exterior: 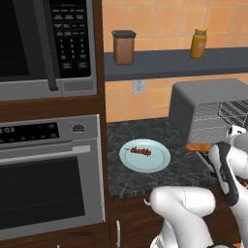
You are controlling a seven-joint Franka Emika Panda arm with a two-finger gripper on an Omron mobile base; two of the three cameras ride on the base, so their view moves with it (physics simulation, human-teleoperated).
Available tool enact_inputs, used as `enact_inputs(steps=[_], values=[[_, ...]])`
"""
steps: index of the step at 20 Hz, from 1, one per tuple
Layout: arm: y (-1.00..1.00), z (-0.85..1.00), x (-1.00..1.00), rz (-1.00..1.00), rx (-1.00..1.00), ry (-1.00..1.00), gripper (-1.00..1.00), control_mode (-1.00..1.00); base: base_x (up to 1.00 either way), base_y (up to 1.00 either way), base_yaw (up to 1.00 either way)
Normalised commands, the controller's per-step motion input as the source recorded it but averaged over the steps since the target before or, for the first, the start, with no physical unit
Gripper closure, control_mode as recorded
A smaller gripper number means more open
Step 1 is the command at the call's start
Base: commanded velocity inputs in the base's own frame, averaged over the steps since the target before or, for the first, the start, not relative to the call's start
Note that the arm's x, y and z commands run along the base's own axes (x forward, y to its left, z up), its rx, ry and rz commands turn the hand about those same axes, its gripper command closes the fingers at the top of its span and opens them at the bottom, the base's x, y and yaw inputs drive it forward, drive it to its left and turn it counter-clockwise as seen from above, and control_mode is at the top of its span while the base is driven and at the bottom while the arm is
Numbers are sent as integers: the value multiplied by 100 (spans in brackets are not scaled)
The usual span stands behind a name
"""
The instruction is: Pick up the kebab skewer and baguette bread, and place them inside the toaster oven. Close the toaster oven door and start by setting the timer.
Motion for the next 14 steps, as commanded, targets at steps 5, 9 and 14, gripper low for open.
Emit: enact_inputs(steps=[5,9,14], values=[[-95,58,31,3,-1,22,100,-100,0,0,0],[-80,8,37,8,-3,10,100,-100,0,0,0],[-39,-9,38,10,0,0,100,-100,0,0,0]])
